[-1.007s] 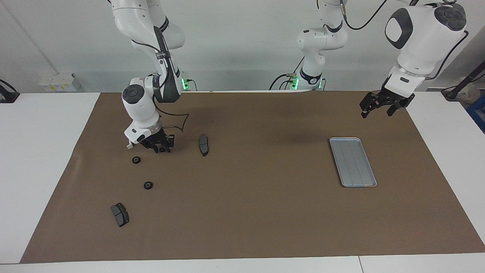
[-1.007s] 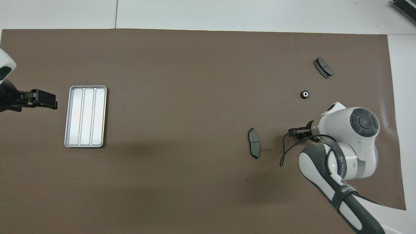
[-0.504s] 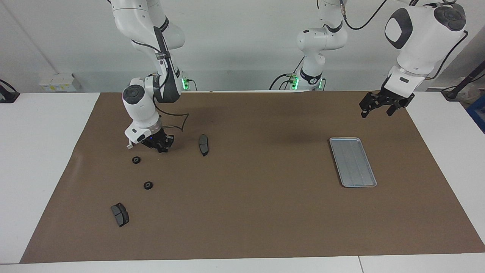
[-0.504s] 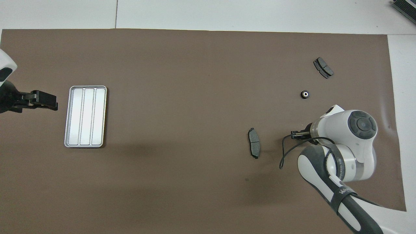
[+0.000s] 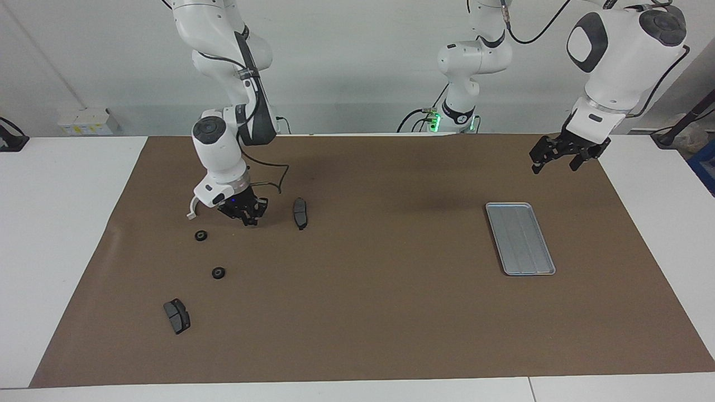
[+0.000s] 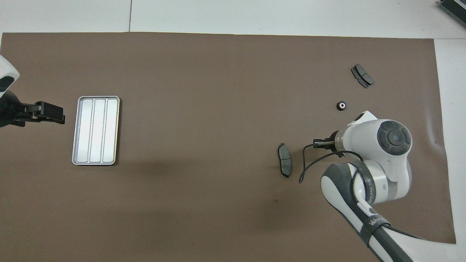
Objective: Pick bearing gear from pile to tray
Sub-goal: 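Reach the right gripper to the black bearing nearest the brake pad and grasp it, then carry the bearing toward the tray and set it mid-table with the right gripper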
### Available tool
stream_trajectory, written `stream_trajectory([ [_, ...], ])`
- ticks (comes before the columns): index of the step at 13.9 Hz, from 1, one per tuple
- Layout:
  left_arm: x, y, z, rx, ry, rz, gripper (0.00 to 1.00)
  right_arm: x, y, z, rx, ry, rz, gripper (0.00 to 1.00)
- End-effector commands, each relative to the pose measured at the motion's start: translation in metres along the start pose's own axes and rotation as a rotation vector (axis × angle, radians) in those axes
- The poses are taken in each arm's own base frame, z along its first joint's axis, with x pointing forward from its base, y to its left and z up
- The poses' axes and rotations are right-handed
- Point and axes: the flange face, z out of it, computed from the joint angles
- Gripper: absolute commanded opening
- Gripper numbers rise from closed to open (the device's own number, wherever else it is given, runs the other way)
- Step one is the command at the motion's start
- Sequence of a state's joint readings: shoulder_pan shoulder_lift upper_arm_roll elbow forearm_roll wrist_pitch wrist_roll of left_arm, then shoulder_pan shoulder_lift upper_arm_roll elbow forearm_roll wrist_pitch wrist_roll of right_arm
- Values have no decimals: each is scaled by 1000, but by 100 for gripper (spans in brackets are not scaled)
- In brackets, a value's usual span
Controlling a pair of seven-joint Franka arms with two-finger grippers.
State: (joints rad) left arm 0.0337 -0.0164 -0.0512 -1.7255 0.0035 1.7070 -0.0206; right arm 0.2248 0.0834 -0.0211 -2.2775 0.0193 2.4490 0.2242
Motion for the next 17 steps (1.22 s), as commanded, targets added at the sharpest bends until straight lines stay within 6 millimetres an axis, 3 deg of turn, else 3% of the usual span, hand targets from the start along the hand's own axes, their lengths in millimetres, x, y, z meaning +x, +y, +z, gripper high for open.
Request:
stream_trajectory([
  [1, -10, 1, -2, -4, -1, 12, 100, 14, -37, -15, 23, 17, 74, 0],
  [5, -10, 1, -2, -4, -1, 15, 100, 22, -122, -20, 35, 2, 181, 0],
  [8, -11, 1, -2, -3, -3, 16, 100, 26, -167, -28, 57, 21, 257, 0],
  [14, -10, 1, -3, -4, 2, 13, 100, 35, -282, -15, 74, -12, 381, 0],
  [17, -10, -3, -3, -4, 4, -2, 100, 40, -308, -9, 69, -19, 427, 0],
])
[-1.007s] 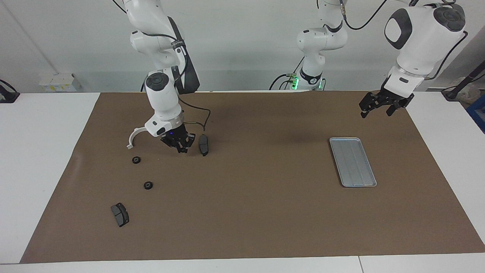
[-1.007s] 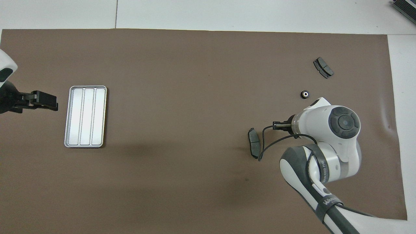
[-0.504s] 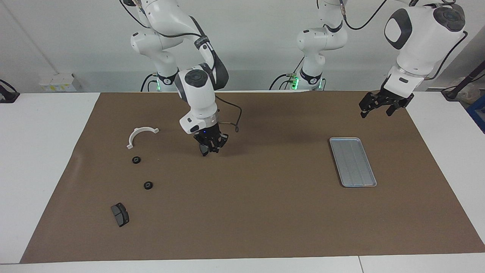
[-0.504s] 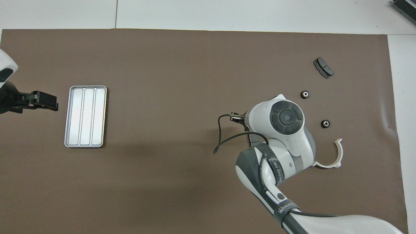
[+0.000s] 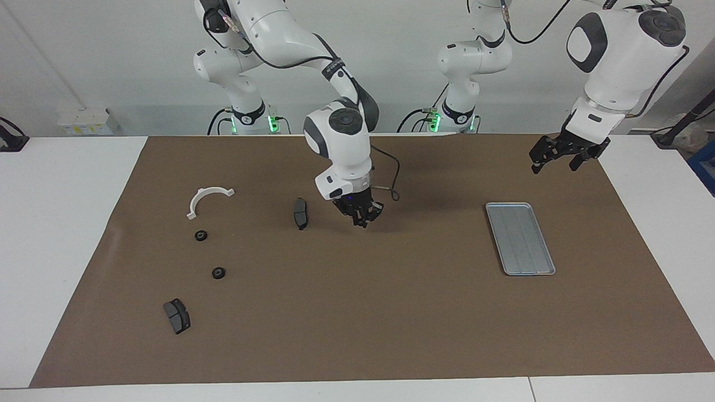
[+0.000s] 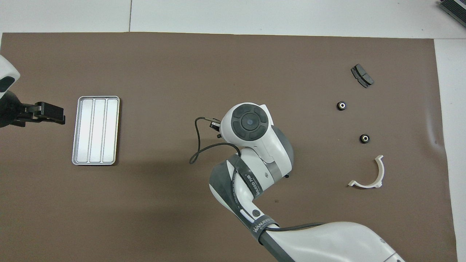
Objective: Pick bearing gear from pile to tray
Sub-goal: 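Carry the bearing toward the tray and set it mid-table with the right gripper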
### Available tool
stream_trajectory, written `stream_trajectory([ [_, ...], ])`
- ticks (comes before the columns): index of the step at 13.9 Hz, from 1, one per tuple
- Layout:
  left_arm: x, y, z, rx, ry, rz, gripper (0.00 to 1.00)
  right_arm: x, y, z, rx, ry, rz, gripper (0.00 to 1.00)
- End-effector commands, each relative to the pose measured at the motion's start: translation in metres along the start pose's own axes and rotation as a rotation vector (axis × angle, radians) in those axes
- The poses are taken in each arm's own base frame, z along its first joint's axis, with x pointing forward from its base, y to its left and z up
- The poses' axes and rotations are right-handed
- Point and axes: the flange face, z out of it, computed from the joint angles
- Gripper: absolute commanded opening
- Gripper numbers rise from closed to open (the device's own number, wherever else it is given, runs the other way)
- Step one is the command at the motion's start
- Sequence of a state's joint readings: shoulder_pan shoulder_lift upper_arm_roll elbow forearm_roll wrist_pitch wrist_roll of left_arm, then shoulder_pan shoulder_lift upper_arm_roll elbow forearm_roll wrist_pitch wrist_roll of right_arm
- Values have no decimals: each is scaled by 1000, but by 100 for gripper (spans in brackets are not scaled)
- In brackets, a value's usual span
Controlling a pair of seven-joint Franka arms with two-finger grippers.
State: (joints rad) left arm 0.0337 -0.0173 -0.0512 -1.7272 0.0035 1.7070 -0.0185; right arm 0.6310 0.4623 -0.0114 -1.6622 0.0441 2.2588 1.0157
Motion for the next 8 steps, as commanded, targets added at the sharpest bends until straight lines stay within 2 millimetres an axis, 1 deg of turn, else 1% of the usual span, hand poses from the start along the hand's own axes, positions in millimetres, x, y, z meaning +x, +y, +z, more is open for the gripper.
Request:
stream_trajectory([
  [1, -9, -7, -3, -4, 3, -12, 100, -1, -22, 12, -17, -16, 40, 0],
  [2, -9, -11, -3, -4, 3, -18, 100, -18, -30, 28, -40, -30, 32, 0],
  [3, -9, -13, -3, -4, 3, -23, 100, -26, -36, 34, -42, -32, 32, 0],
  [4, -10, -14, -5, -4, 7, -24, 100, -31, -40, 35, -34, -24, 25, 0],
  [6, -10, -13, -6, -4, 7, -21, 100, -38, -39, 40, -47, -22, 3, 0],
  [8, -10, -13, -6, -4, 7, -21, 100, -55, -41, 49, -60, -30, -20, 0],
])
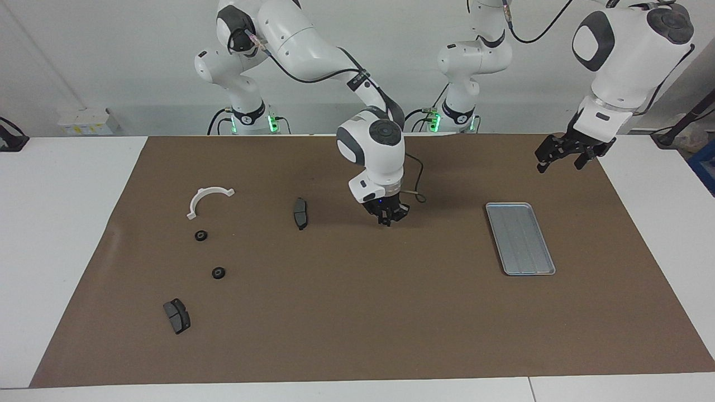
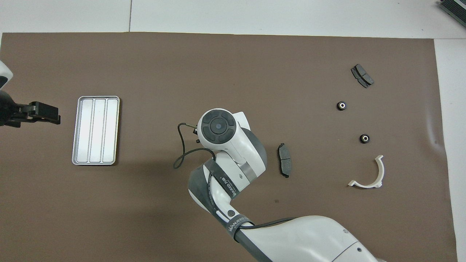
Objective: Pick bearing gear from pile to tray
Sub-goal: 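Carry the bearing toward the tray and set it mid-table with the right gripper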
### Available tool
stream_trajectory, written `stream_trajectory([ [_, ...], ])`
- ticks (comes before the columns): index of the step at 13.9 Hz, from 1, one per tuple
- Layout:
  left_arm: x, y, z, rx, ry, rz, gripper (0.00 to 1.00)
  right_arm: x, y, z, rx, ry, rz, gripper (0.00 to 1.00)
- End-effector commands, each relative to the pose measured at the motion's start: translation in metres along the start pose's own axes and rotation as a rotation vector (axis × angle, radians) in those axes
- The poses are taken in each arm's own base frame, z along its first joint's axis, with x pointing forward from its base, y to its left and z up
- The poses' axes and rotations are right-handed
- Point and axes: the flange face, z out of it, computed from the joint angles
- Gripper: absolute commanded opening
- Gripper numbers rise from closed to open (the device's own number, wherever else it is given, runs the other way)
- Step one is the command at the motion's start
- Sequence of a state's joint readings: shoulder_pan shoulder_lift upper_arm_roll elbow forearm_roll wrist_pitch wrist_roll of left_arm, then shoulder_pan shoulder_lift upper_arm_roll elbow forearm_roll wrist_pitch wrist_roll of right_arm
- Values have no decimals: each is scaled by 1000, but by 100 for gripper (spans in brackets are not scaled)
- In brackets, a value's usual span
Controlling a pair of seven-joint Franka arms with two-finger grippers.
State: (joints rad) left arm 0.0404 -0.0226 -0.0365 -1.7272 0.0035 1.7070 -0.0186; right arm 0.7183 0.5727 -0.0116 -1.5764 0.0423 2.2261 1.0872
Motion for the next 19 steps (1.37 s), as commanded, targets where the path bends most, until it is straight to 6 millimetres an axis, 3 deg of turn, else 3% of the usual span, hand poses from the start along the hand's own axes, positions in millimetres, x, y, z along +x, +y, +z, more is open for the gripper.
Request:
stream_trajectory([
  [1, -9, -2, -3, -4, 4, 0, 100, -9, -2, 7, -22, 2, -18, 0],
  [2, -9, -2, -3, -4, 4, 0, 100, -9, -1, 9, -28, 0, -26, 8],
  [3, -9, -2, -3, -4, 2, 0, 100, -11, 1, 13, -36, -2, -31, 35],
  [4, -9, -2, -3, -4, 4, -1, 100, -13, 3, 16, -43, -2, -34, 53],
  [5, -9, -2, -3, -4, 2, 0, 100, -13, 4, 15, -47, 0, -35, 77],
  [6, -8, 0, -5, -4, 11, 5, 100, -12, 3, 12, -47, 5, -39, 92],
  [7, -8, 8, -8, -4, 22, 15, 100, -8, 5, 6, -44, 11, -37, 100],
  [9, -12, 10, -7, -3, 13, 17, 100, 7, 15, -13, -30, 19, -32, 100],
  [11, -13, 14, -2, -3, 18, 35, 100, 28, 39, -28, -26, 23, -75, 100],
  [16, -27, 105, 17, -18, 89, 86, 100, 89, 132, -52, -47, 12, -206, 100],
  [19, -33, 170, 40, -45, 134, 83, 100, 131, 184, -68, -49, 11, -261, 100],
])
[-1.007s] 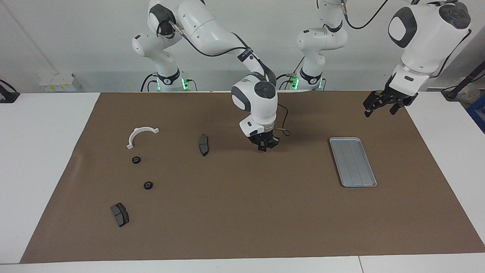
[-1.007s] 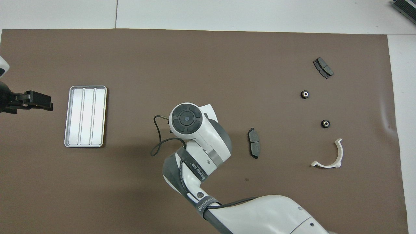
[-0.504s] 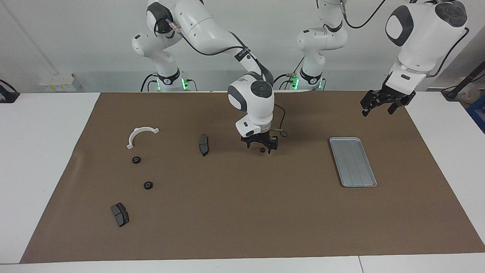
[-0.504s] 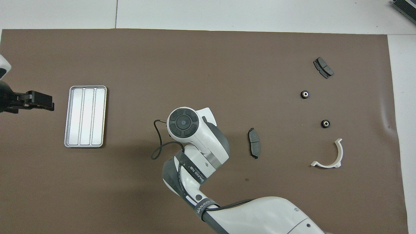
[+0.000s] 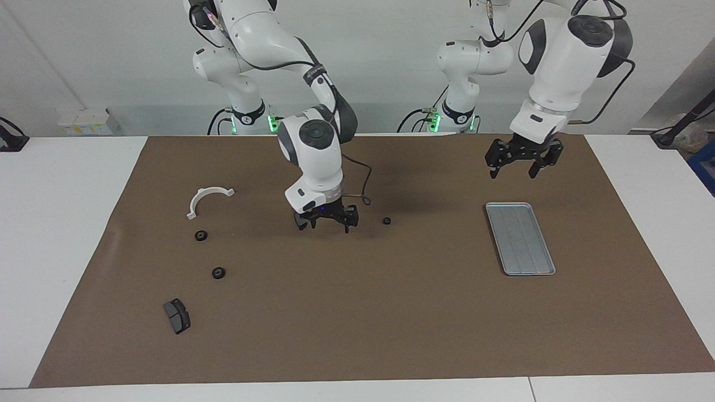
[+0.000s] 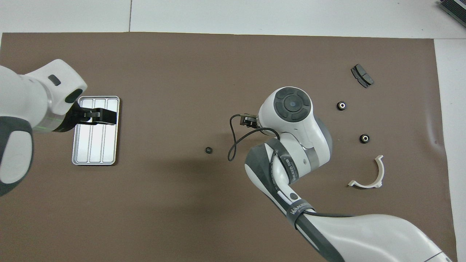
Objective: Pick bearing gear from pile to tray
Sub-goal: 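Grasp the bearing with the left gripper while the right gripper withdraws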
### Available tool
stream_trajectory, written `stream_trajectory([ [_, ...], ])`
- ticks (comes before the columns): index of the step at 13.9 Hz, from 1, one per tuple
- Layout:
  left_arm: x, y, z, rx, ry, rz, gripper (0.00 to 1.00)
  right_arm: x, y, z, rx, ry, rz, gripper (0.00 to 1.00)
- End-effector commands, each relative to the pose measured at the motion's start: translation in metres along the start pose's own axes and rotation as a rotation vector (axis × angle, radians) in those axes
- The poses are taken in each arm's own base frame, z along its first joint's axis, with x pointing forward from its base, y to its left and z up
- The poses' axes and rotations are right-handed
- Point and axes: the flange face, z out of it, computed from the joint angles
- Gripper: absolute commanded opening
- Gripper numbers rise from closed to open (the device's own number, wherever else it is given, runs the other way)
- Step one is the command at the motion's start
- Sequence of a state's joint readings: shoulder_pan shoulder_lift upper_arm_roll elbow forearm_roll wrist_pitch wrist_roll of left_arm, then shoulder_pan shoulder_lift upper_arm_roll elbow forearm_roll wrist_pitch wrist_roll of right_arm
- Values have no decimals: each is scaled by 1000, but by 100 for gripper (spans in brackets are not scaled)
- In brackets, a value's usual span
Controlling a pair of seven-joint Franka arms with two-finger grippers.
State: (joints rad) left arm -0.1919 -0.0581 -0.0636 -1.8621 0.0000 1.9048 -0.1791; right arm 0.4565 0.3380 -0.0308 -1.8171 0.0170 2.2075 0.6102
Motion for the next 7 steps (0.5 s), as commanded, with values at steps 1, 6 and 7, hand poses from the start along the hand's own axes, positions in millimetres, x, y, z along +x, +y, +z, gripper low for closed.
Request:
stream_trajectory([
  [1, -8, 48, 27, -29, 49, -35, 100, 11, 50, -9, -11, -15, -81, 100],
  [6, 1, 114, 84, -62, 78, -20, 100, 58, 136, -6, -4, -16, -182, 100],
  [7, 1, 125, 97, -70, 85, -8, 100, 66, 153, -4, -3, -11, -199, 100],
])
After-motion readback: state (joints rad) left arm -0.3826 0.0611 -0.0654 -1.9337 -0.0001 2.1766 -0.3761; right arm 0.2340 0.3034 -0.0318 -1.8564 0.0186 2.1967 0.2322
